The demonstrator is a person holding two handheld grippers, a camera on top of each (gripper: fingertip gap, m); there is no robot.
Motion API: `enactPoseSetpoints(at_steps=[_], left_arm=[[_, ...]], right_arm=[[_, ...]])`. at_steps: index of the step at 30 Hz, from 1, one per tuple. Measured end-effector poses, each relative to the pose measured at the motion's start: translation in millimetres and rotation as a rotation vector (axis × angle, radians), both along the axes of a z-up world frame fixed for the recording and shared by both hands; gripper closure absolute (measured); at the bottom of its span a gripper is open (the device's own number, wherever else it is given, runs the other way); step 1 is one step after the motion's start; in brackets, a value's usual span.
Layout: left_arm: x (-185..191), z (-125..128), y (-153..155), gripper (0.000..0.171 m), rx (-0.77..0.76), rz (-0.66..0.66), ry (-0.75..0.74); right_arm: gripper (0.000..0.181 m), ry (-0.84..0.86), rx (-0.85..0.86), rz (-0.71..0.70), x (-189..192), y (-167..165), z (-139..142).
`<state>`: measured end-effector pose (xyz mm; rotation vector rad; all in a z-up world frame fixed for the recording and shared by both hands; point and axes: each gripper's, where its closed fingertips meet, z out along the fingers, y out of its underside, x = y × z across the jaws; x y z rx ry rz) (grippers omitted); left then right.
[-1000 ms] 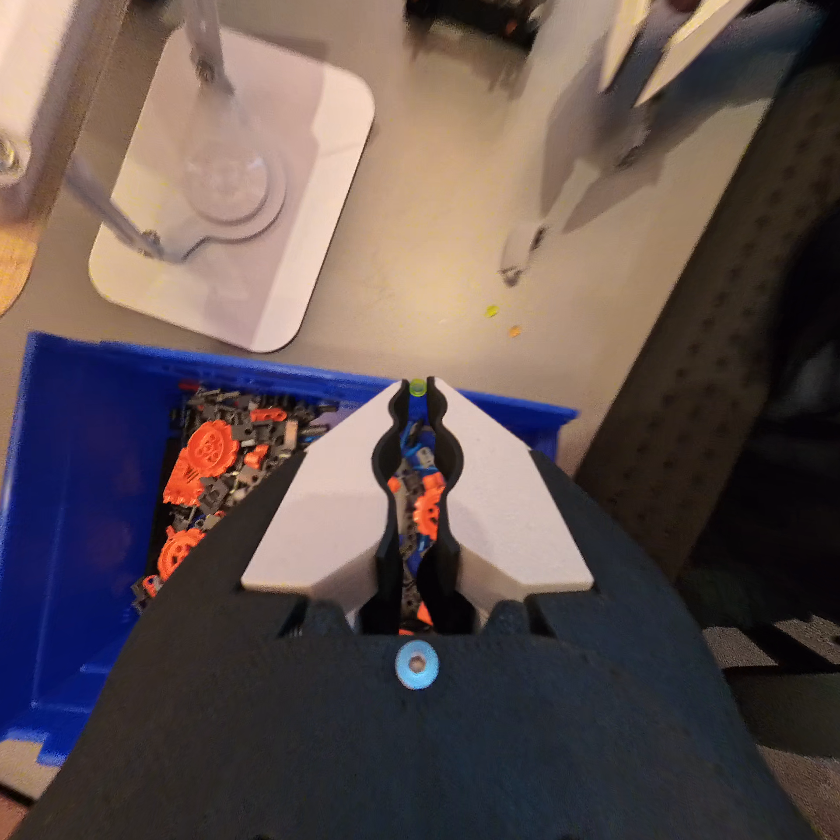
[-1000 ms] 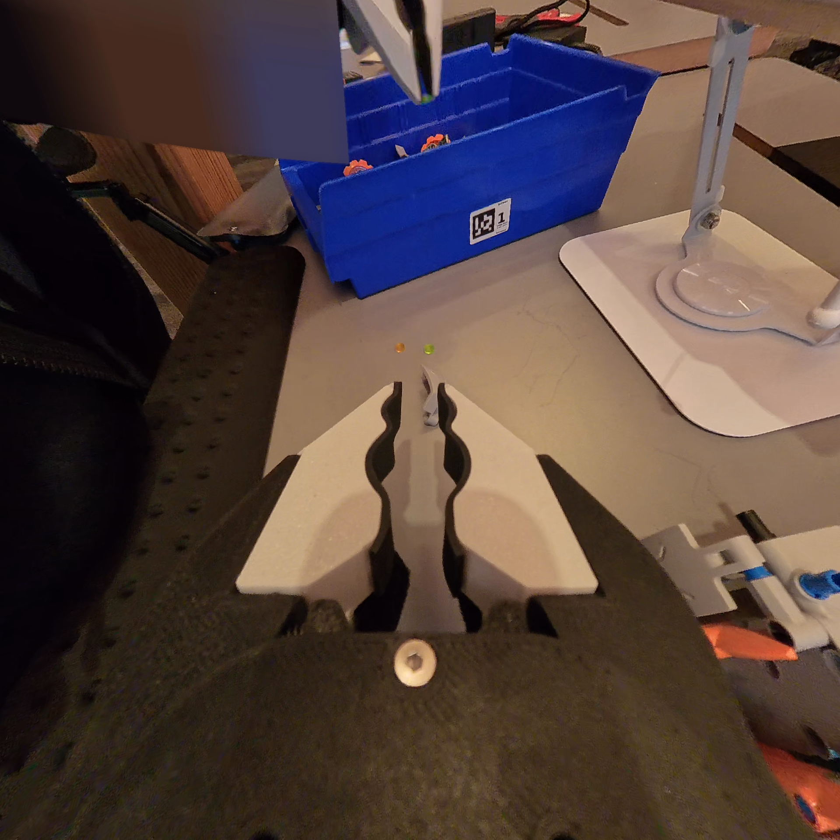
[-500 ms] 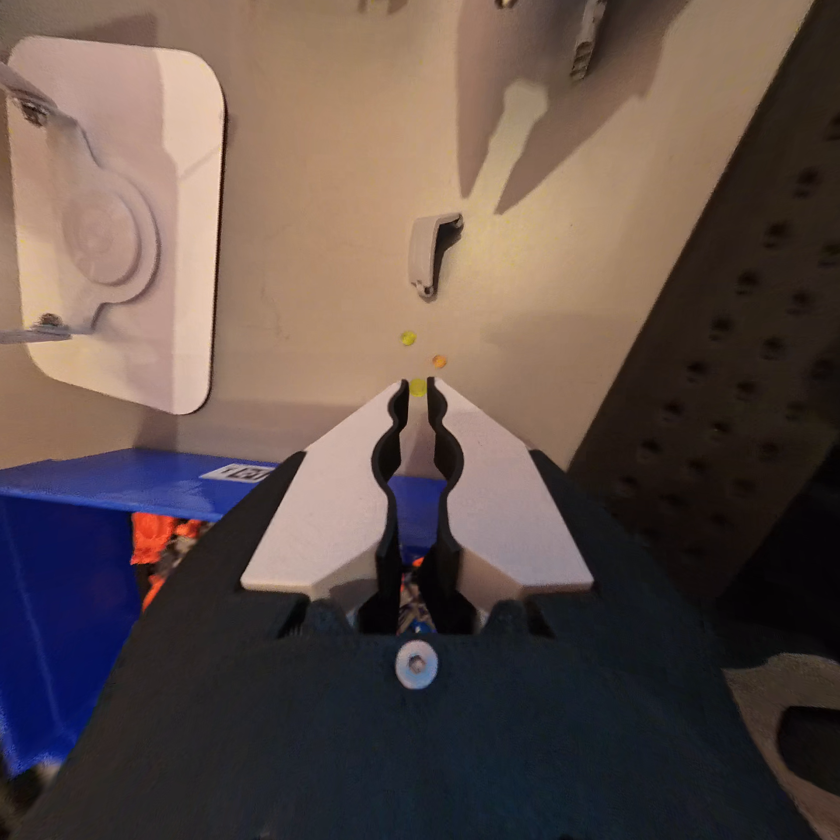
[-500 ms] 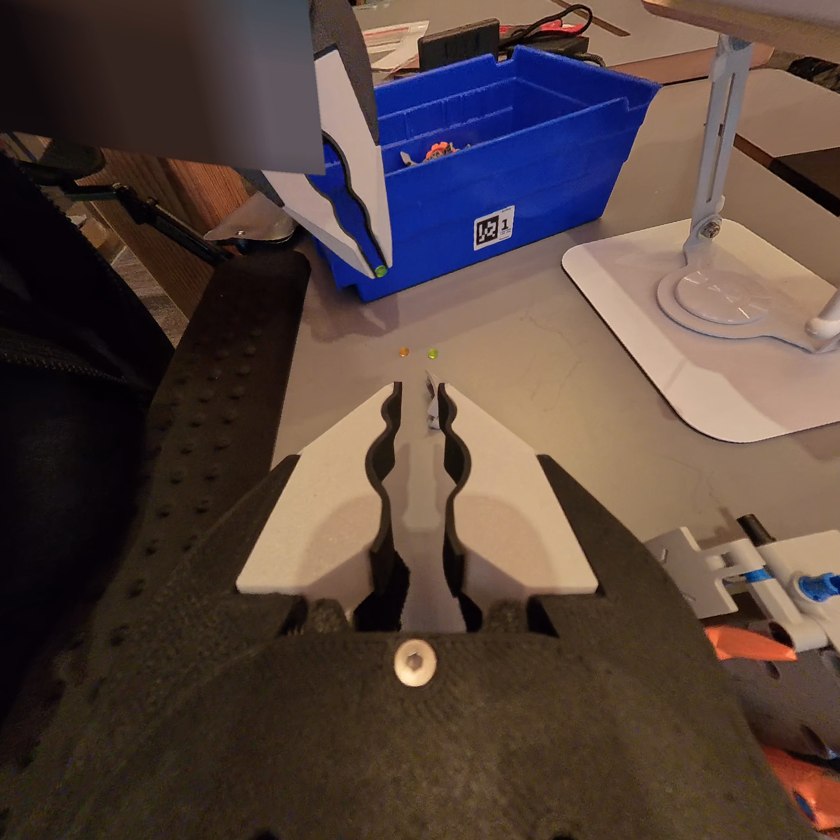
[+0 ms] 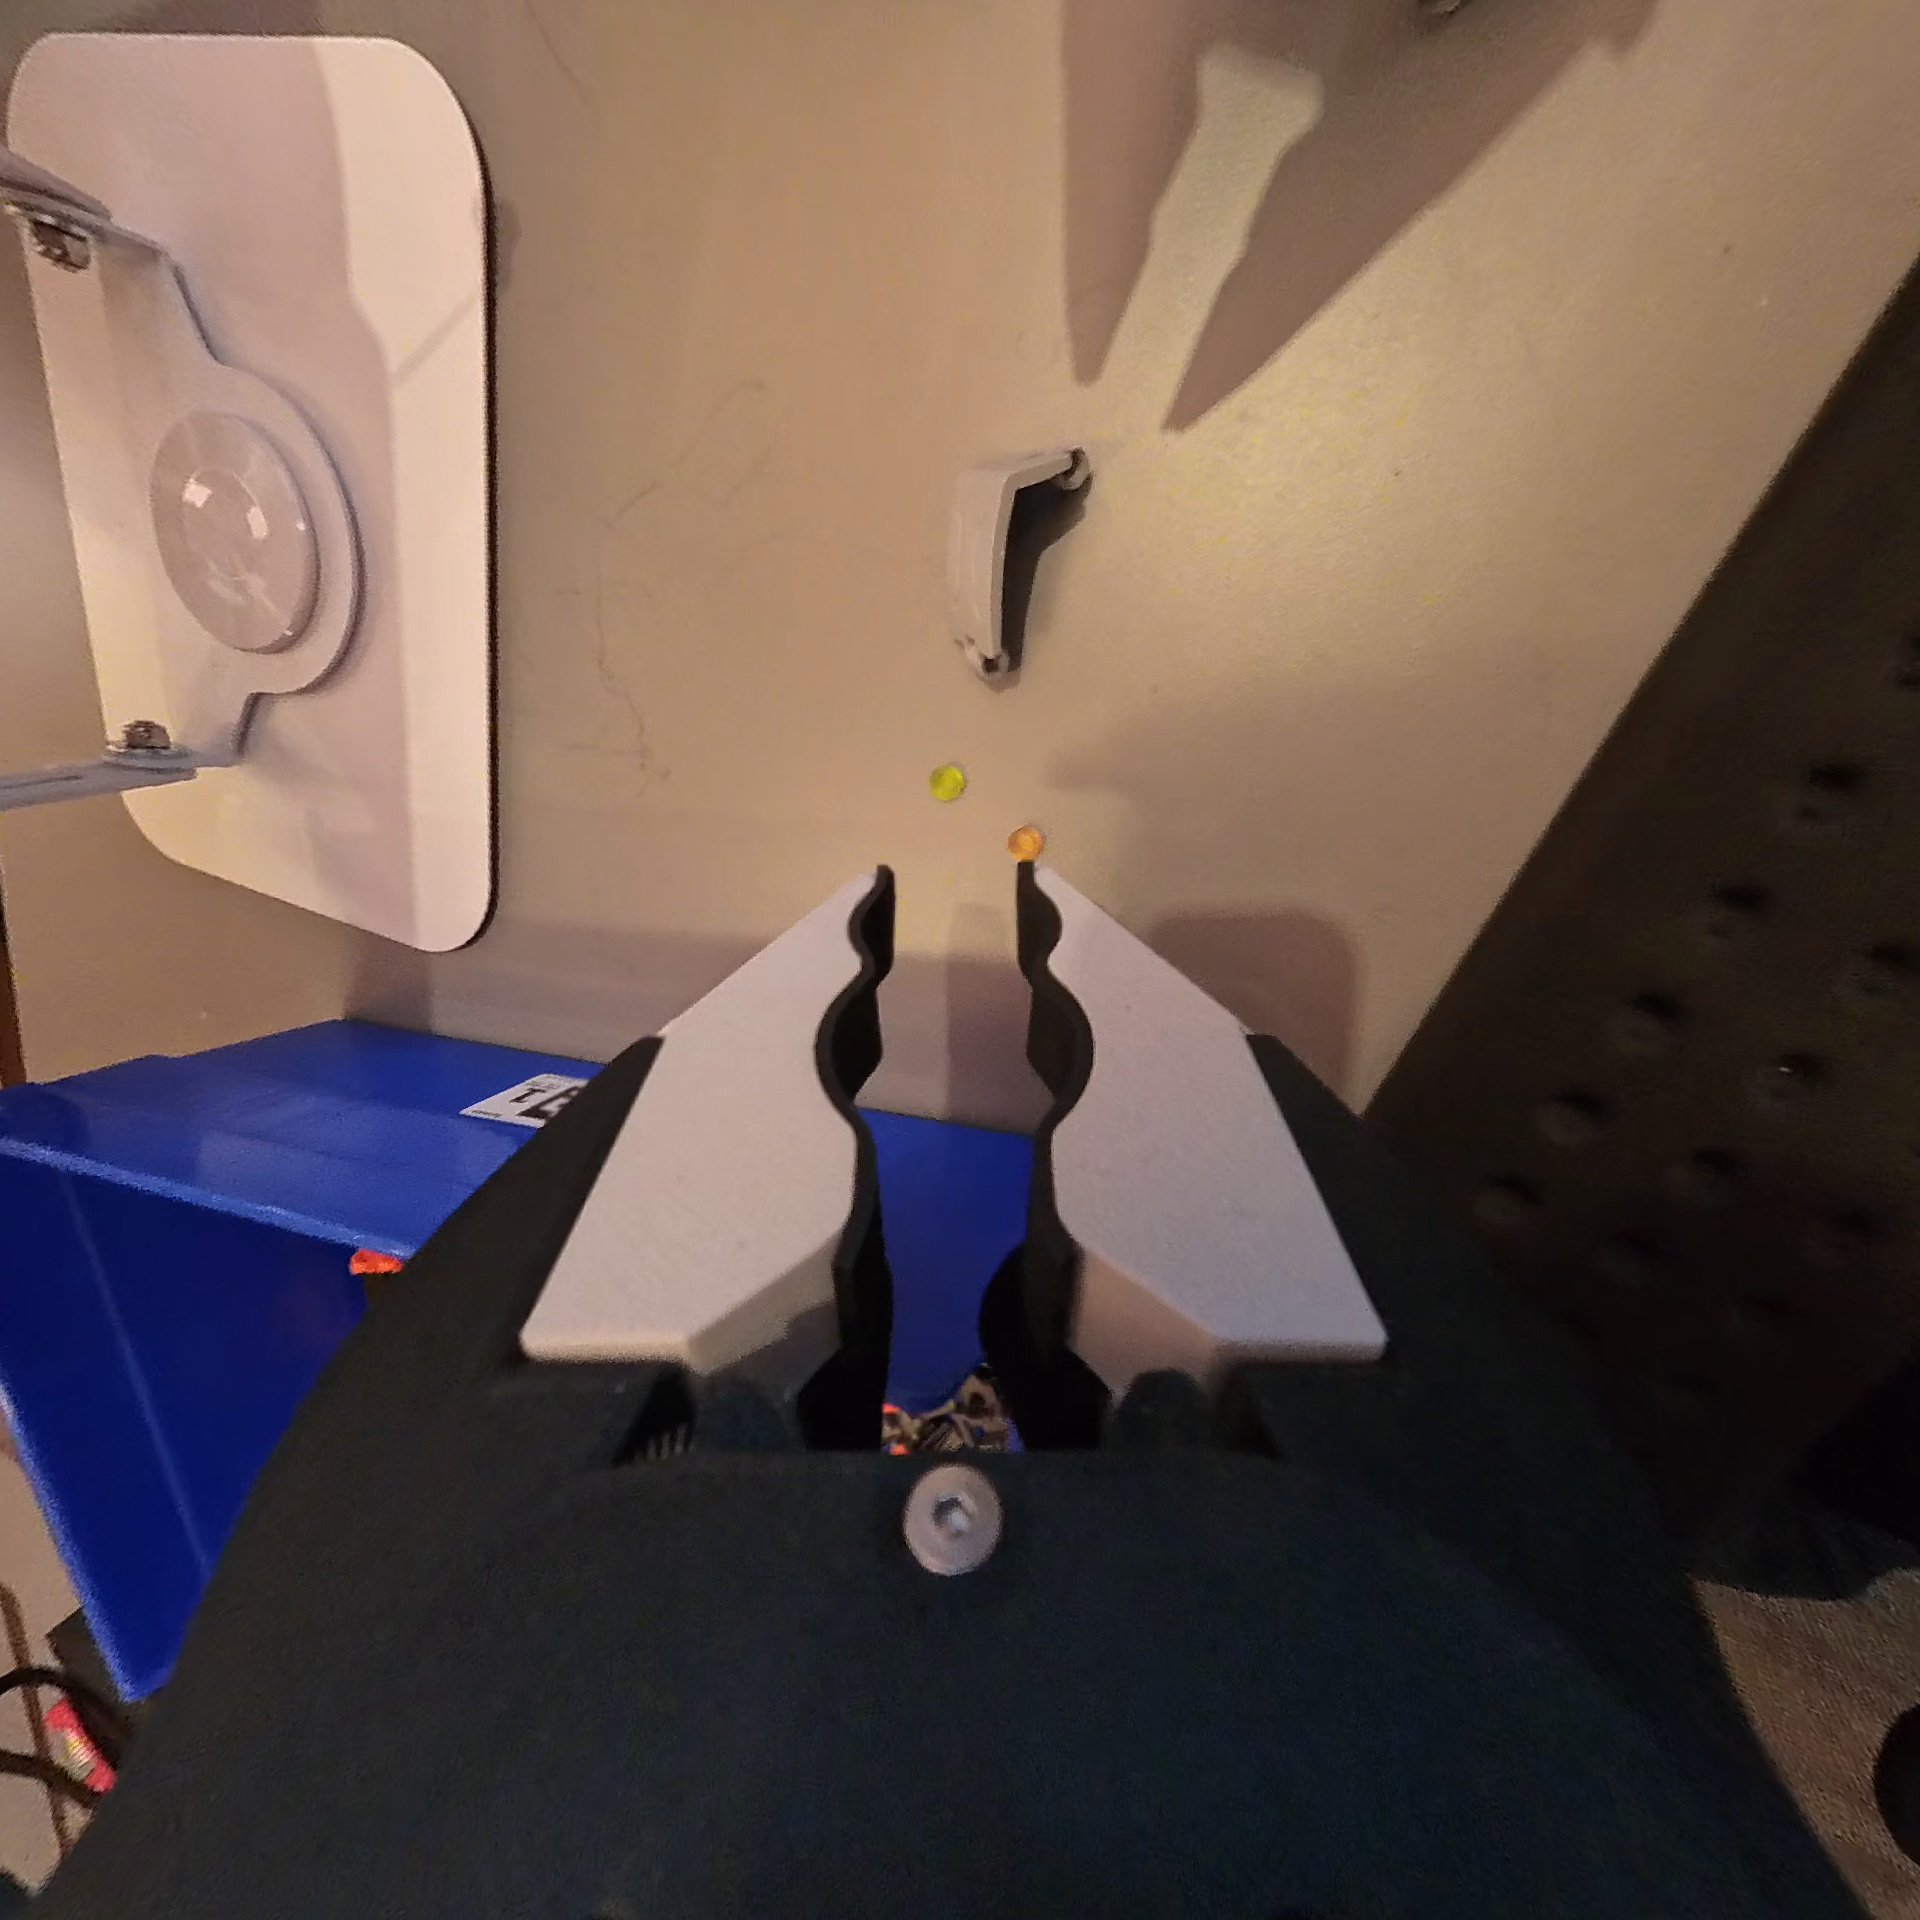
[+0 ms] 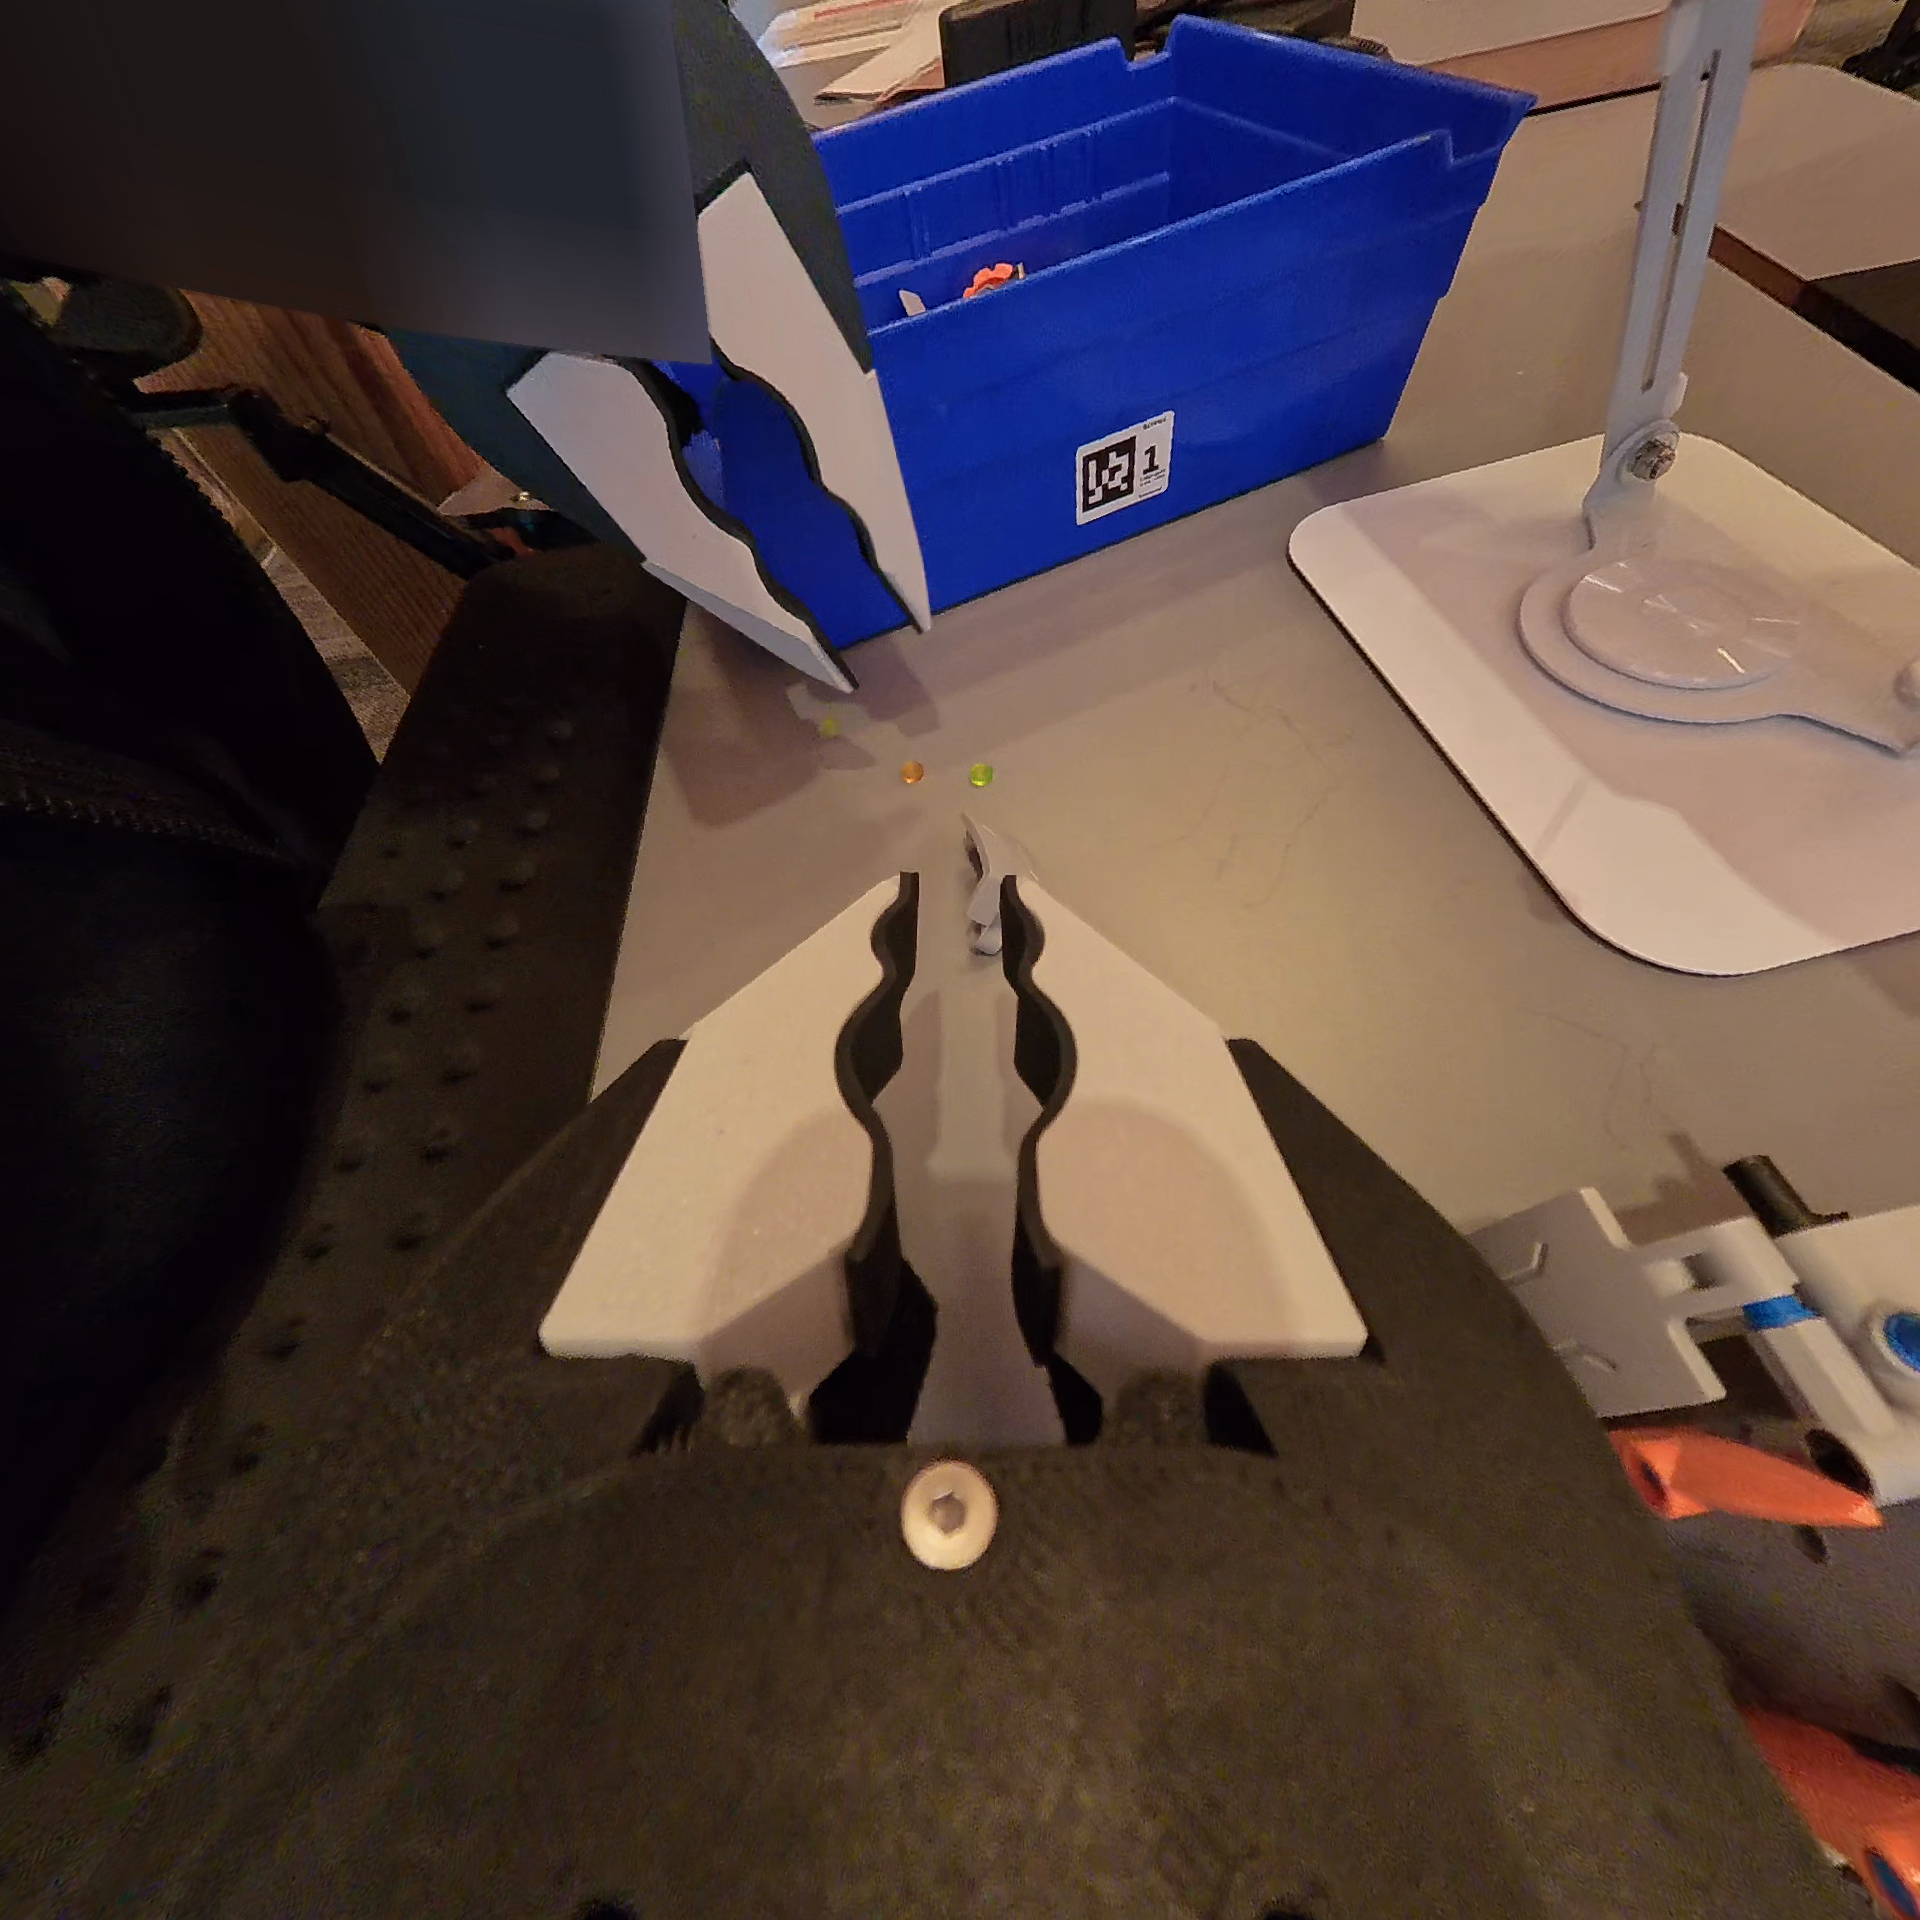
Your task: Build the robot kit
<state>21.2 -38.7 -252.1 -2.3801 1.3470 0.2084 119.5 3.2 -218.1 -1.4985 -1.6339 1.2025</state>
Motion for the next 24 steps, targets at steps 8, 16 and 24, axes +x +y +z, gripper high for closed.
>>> enactPoseSetpoints(at_steps=[8,16,24], left_arm=[[-10,40,0,0.164,0.053,0.014,-0.110],[-107,114,41,0.171,0.207,0.240,-0.235],[-138,166,59,0.171,0.327,0.265,-0.593]], right_arm=[[0.168,0.001,-0.001,-0.002,0,1,0],[0.168,0.003,-0.005,-0.006,0,2,0],[0.168,-0.009,-0.022,-0.015,0,5,-5]])
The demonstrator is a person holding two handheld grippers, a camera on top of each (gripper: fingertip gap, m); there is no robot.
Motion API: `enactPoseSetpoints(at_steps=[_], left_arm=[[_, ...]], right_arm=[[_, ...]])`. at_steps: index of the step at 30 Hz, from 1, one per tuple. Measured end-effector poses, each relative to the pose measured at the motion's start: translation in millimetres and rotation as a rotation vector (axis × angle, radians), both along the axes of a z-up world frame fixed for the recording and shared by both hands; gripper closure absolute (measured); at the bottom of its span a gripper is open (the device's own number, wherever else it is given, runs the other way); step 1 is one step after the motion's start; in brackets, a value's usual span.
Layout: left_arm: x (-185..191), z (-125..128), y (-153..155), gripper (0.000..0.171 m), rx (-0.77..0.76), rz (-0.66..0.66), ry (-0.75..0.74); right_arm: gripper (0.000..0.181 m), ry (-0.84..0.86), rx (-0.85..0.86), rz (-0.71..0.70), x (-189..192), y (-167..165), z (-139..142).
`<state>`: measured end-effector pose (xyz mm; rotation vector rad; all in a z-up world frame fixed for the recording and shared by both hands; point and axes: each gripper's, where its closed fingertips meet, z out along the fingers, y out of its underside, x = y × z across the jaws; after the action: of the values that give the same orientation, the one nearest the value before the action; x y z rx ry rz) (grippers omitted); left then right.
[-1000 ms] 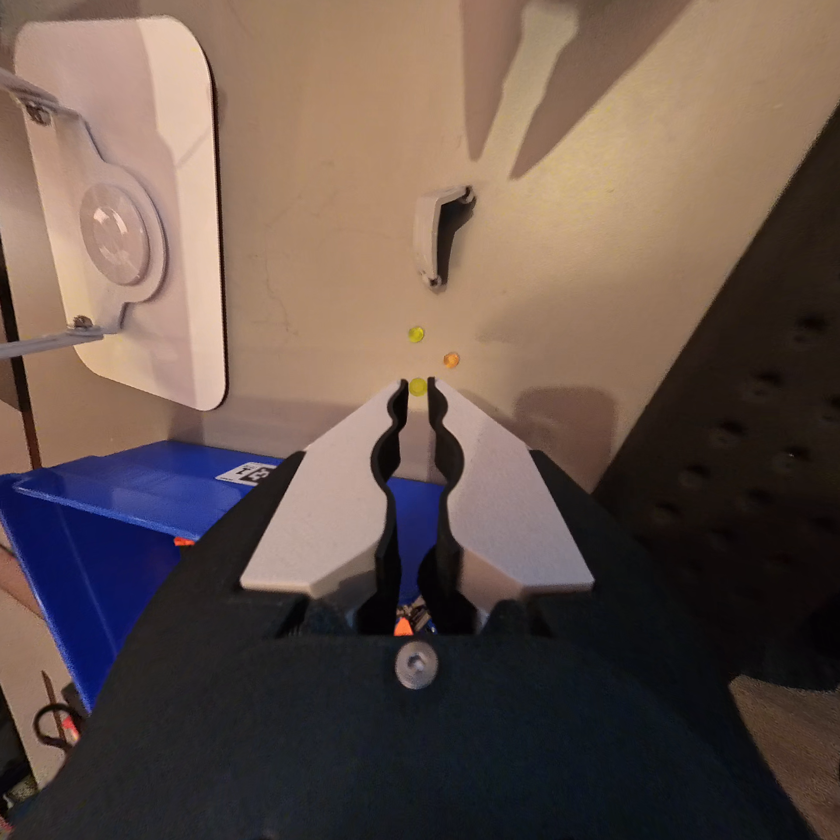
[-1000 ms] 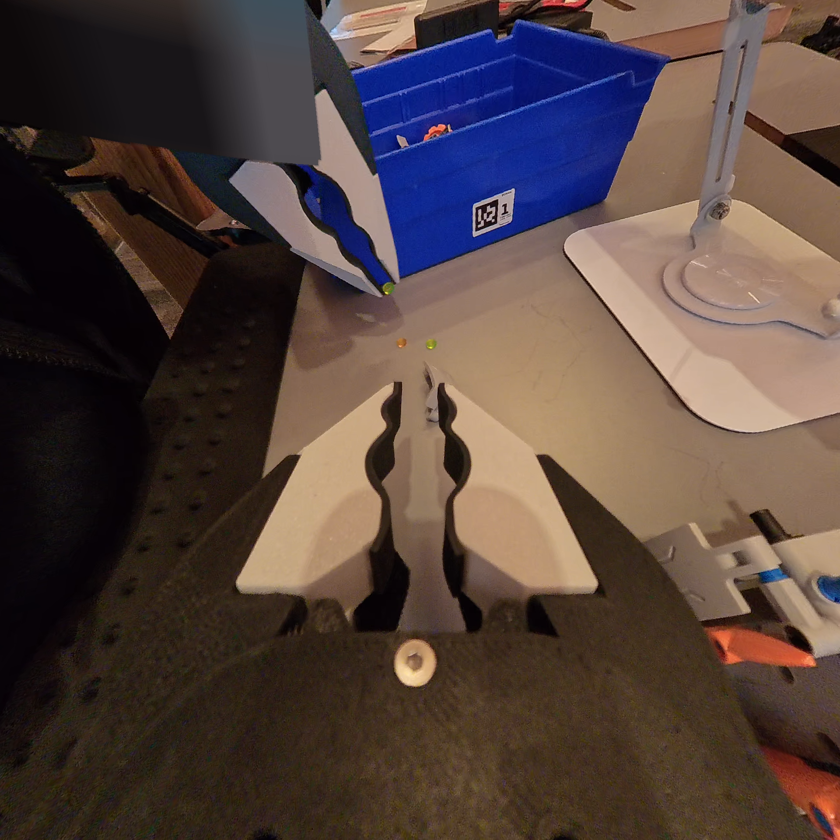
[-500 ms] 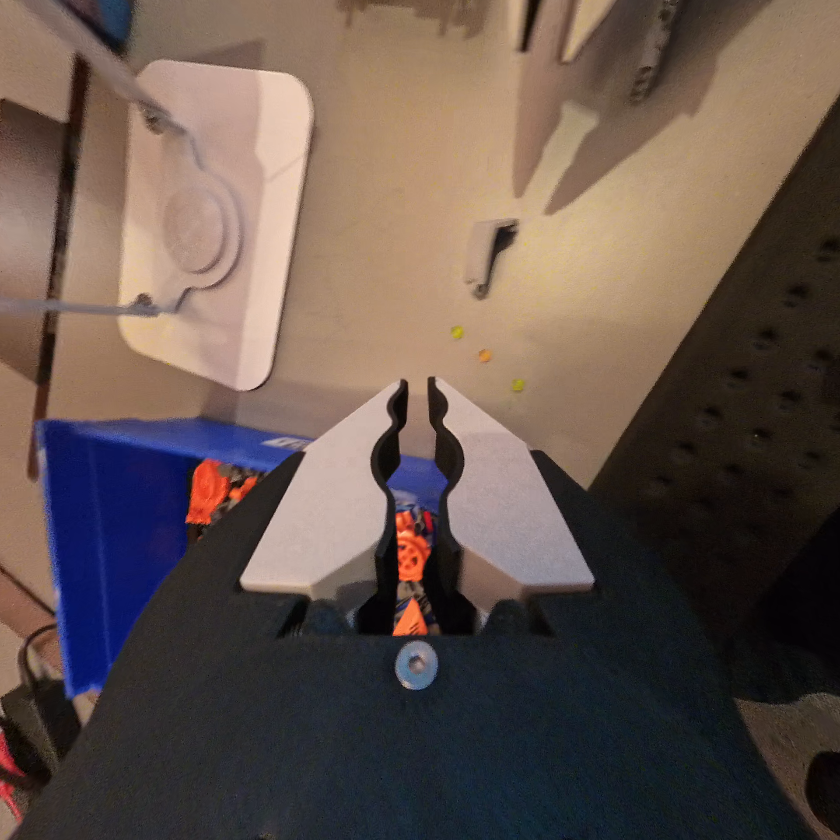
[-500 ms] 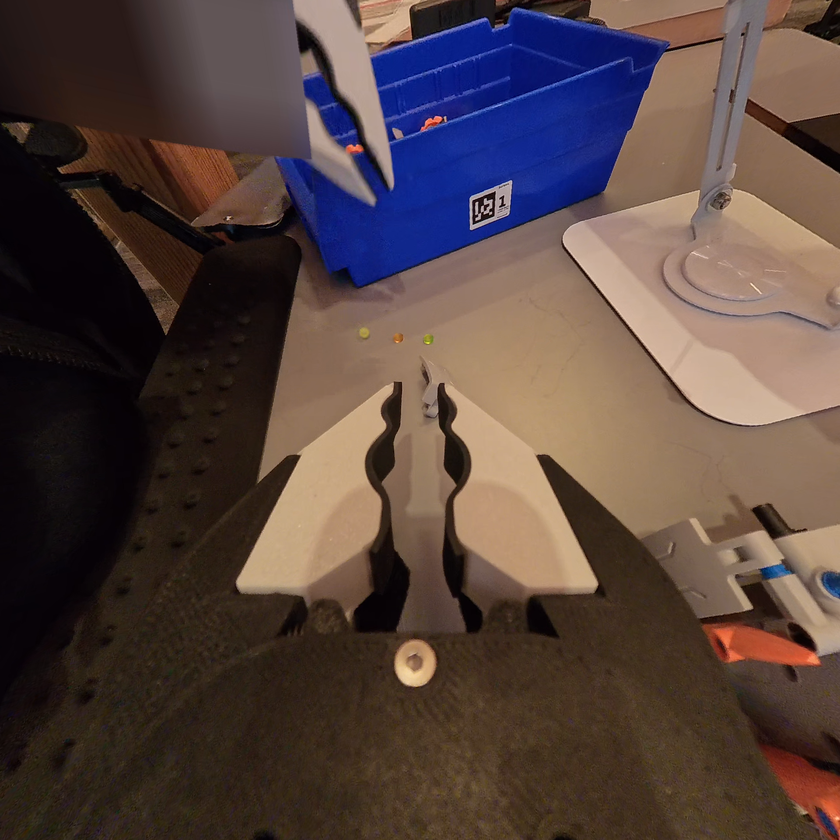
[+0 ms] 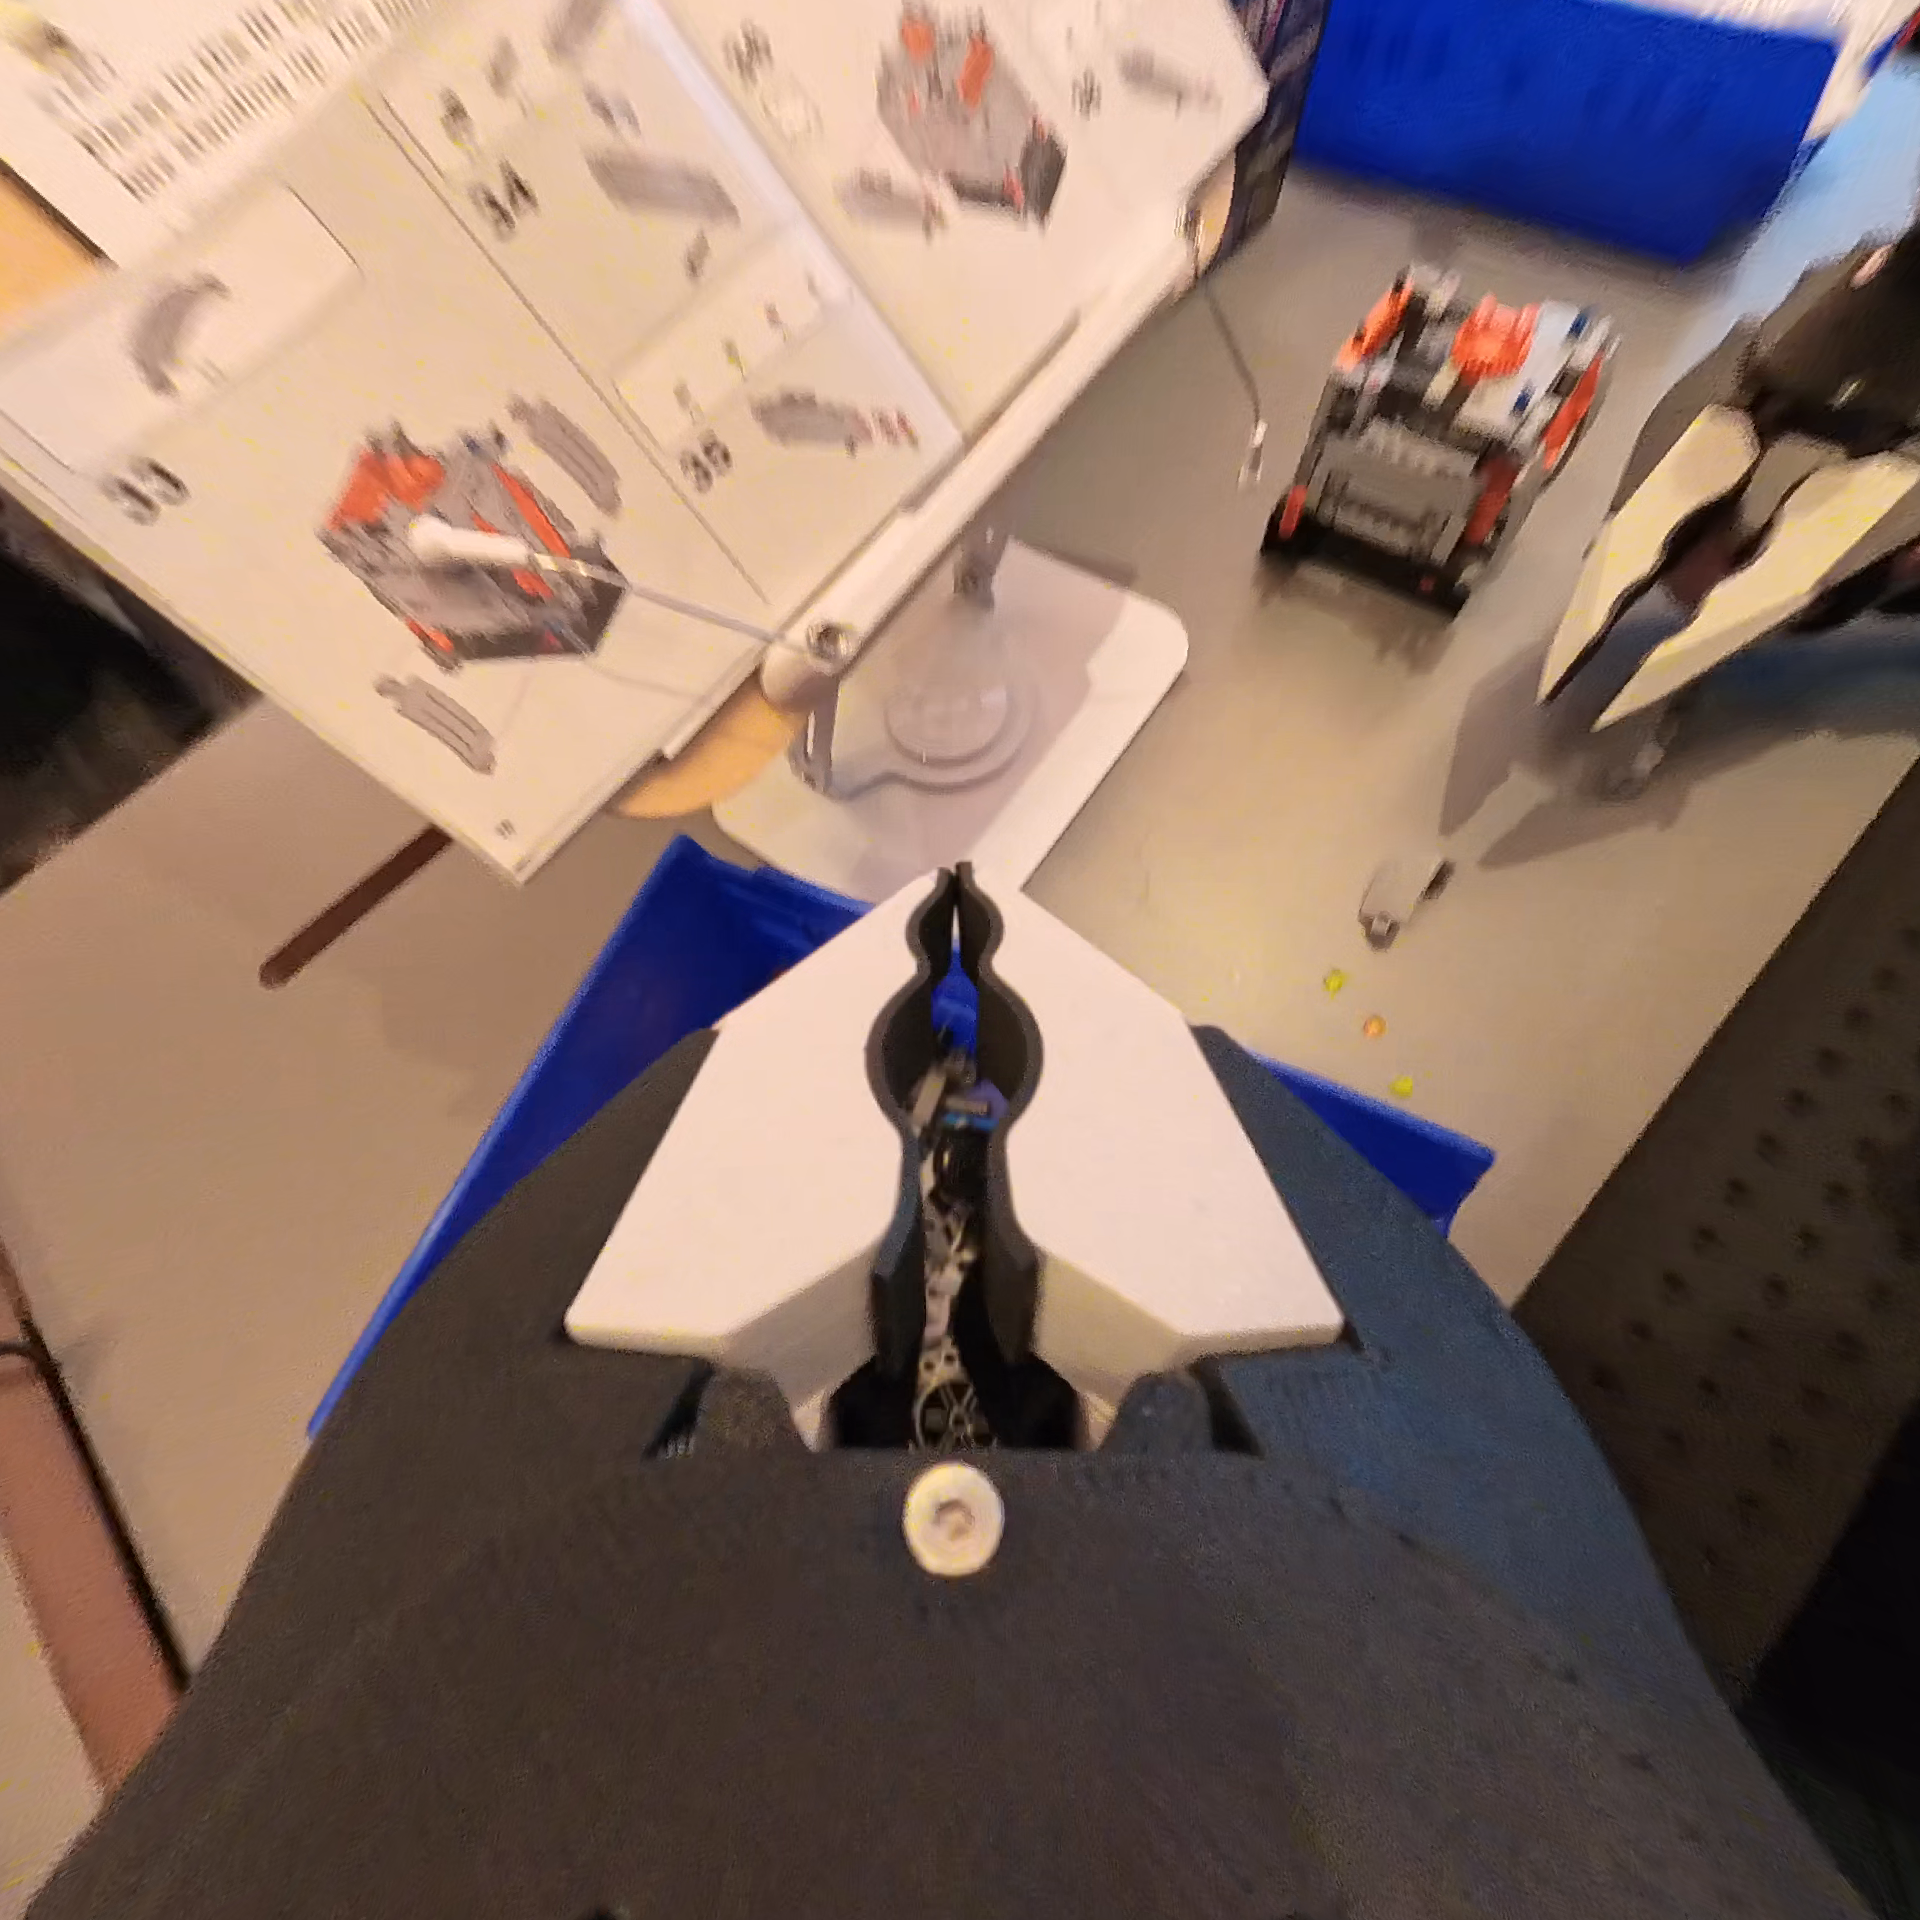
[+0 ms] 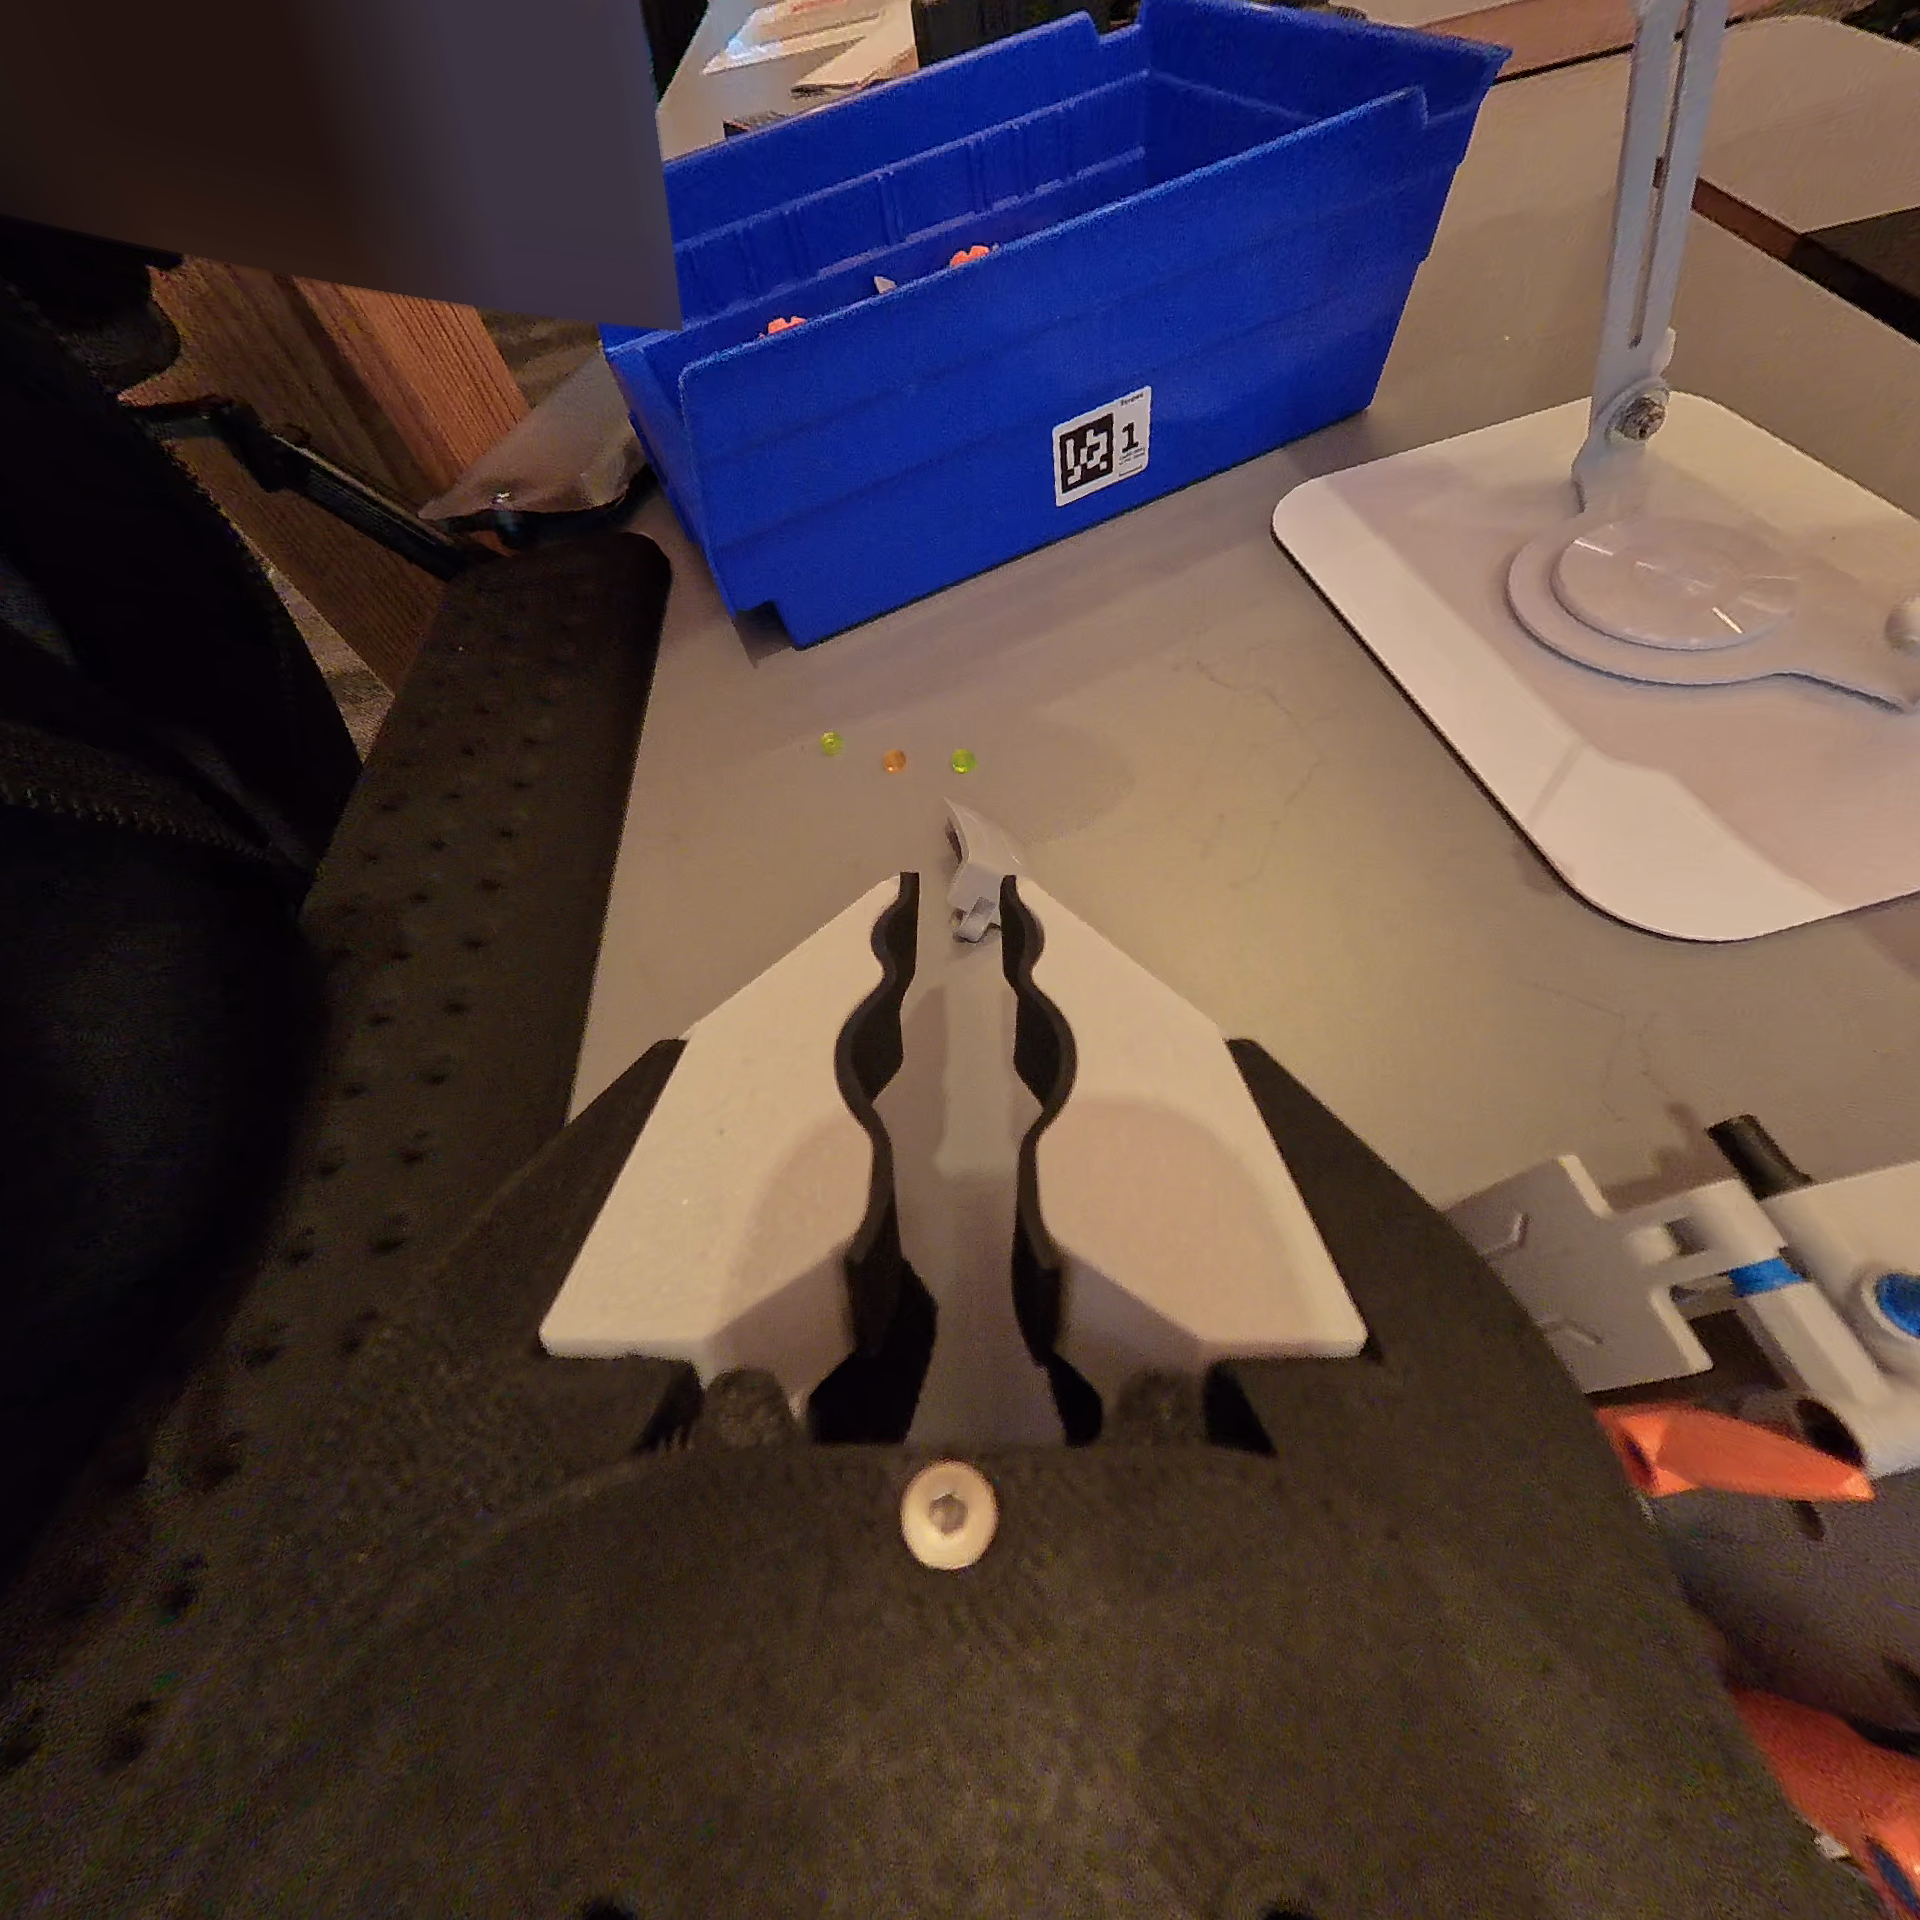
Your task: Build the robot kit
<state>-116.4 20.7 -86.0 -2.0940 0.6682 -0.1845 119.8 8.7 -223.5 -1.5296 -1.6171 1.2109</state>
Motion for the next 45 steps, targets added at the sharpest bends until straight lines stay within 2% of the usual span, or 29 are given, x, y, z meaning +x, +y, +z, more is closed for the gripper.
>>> enactPoseSetpoints(at_steps=[1,2,3,8,10,12,14,16,18,21,28,31,34,37,45], left_arm=[[1,8,1,0.171,0.030,-0.010,-0.040],[1,15,2,0.154,0.054,-0.022,-0.075],[5,20,1,0.145,0.066,-0.056,-0.107],[4,6,6,0.141,0.037,-0.074,-0.049],[1,-12,8,0.133,-0.038,-0.070,-0.036],[-13,-35,13,0.130,-0.093,-0.050,0.056],[-23,-62,11,0.122,-0.219,-0.044,0.095],[-30,-84,9,0.127,-0.286,-0.061,0.131],[-33,-104,11,0.128,-0.335,-0.064,0.119],[-40,-138,13,0.127,-0.417,-0.065,0.179],[-35,-194,20,0.127,-0.540,-0.124,0.259],[-38,-199,23,0.129,-0.547,-0.117,0.300],[-45,-203,26,0.150,-0.541,-0.107,0.361],[-51,-200,27,0.155,-0.542,-0.084,0.393],[-84,-171,27,0.155,-0.517,0.003,0.377]], right_arm=[[0.168,-0.002,-0.001,-0.001,0,0,-1],[0.168,-0.003,-0.001,-0.002,0,1,-1],[0.168,-0.004,-0.001,-0.004,0,1,-1],[0.168,-0.004,-0.004,-0.008,0,3,-2],[0.168,-0.006,-0.002,-0.008,0,2,-2],[0.168,-0.005,0.000,-0.008,0,2,-2],[0.168,-0.006,0.001,-0.008,1,2,-2],[0.168,-0.006,0.002,-0.009,1,2,-2],[0.168,-0.009,-0.001,-0.009,0,3,-3],[0.168,-0.014,-0.001,-0.009,0,3,-4],[0.168,-0.021,-0.002,-0.010,0,3,-7],[0.168,-0.021,-0.007,-0.011,0,4,-7],[0.168,-0.023,-0.005,-0.009,0,3,-8],[0.168,-0.021,-0.005,-0.011,0,4,-7],[0.168,-0.021,-0.006,-0.011,1,4,-7]])
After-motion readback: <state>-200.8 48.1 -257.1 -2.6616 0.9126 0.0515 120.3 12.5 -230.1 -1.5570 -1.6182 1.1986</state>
